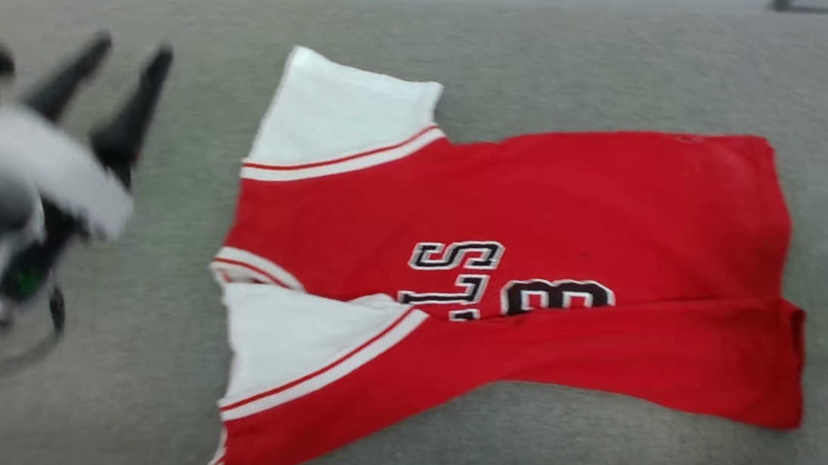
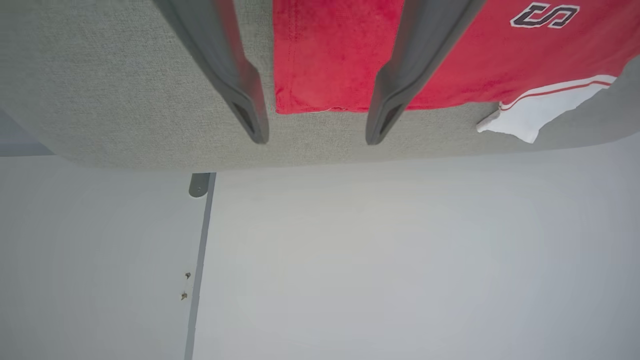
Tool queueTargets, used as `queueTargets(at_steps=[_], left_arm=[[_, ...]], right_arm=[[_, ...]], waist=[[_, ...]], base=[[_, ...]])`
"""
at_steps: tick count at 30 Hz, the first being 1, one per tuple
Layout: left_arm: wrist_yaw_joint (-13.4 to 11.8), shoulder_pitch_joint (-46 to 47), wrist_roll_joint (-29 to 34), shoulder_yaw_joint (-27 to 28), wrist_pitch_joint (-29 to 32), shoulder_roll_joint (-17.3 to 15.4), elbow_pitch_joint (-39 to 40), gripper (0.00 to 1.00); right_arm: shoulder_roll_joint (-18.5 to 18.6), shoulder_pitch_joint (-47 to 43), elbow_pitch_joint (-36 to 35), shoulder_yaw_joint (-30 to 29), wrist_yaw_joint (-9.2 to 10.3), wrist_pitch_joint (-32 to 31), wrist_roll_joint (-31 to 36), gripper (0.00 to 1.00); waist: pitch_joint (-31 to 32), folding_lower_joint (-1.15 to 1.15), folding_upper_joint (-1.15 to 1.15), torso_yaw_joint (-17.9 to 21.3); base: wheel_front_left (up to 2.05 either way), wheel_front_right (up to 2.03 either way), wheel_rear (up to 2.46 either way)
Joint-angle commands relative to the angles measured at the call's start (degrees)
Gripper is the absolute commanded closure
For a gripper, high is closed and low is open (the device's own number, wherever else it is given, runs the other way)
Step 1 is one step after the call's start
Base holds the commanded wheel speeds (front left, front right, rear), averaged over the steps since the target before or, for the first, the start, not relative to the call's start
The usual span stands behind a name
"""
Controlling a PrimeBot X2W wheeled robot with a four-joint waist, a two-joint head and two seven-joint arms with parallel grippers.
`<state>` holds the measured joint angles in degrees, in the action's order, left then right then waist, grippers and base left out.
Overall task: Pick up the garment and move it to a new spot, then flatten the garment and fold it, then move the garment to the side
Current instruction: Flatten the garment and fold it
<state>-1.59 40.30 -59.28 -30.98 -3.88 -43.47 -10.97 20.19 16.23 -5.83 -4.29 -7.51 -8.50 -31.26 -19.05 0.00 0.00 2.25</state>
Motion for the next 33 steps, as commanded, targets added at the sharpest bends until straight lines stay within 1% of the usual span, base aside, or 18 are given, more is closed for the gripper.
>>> queueTargets(at_steps=[1,6,10,13,17,20,22,26,29,32,33], left_arm=[[0.9,2.6,0.7,-0.3,1.1,0.2,-1.5,0.00],[4.9,15.0,0.6,-2.2,9.6,1.9,-11.9,0.00],[7.1,22.7,0.9,-5.1,17.9,2.9,-20.9,0.00],[8.2,26.8,0.3,-7.5,25.4,3.3,-26.5,0.00],[8.8,30.4,-2.8,-9.5,36.3,3.8,-31.7,0.00],[9.0,32.3,-3.6,-11.1,42.1,3.4,-34.2,0.00],[9.1,33.4,-3.3,-12.1,43.6,3.4,-34.8,0.00],[9.1,34.0,-2.5,-14.1,44.1,2.6,-35.6,0.00],[9.1,33.7,-3.3,-15.3,45.1,2.6,-36.3,0.00],[9.1,33.4,-5.1,-15.6,46.1,3.3,-36.5,0.00],[9.1,33.4,-5.6,-15.5,46.2,3.4,-36.5,0.11]], right_arm=[[-0.4,0.9,0.5,0.6,0.05,0.6,-0.3,0.00],[-0.8,3.2,2.1,3.1,0.05,2.5,-1.3,0.00],[-0.9,4.8,3.1,5.2,0.05,3.8,-2.0,0.00],[-1.0,6.0,3.6,6.8,0.04,4.3,-2.5,0.00],[-0.6,6.9,4.2,8.5,0.05,4.3,-2.9,0.00],[-0.3,7.1,4.4,9.4,0.05,4.2,-3.3,0.00],[-0.1,7.5,4.5,9.8,0.05,4.4,-3.6,0.00],[0.2,8.1,4.4,10.5,0.05,4.7,-3.9,0.00],[0.3,8.2,4.4,10.8,0.05,4.9,-4.0,0.00],[0.7,8.2,4.4,10.3,0.04,4.8,-4.3,0.00],[0.8,8.4,4.5,10.2,0.04,4.5,-4.4,0.00]], waist=[[-2.3,0.00,0.00,3.6],[-4.8,0.00,0.00,7.4],[-6.6,0.00,0.00,9.9],[-7.7,0.00,0.00,11.4],[-8.9,0.00,0.00,13.0],[-9.7,0.00,0.00,13.8],[-10.2,0.00,0.00,14.2],[-11.4,0.00,0.00,15.1],[-11.9,0.00,0.00,15.3],[-12.1,0.00,0.00,15.0],[-12.1,0.00,0.00,14.9]], base=[[0.00,0.00,0.00],[0.00,0.00,0.00],[0.00,0.00,0.00],[0.00,0.00,0.00],[0.00,0.00,0.00],[0.00,0.00,0.00],[0.00,0.00,0.00],[0.00,0.00,0.00],[0.00,0.00,0.00],[0.00,0.00,0.00],[0.00,0.00,0.00]])
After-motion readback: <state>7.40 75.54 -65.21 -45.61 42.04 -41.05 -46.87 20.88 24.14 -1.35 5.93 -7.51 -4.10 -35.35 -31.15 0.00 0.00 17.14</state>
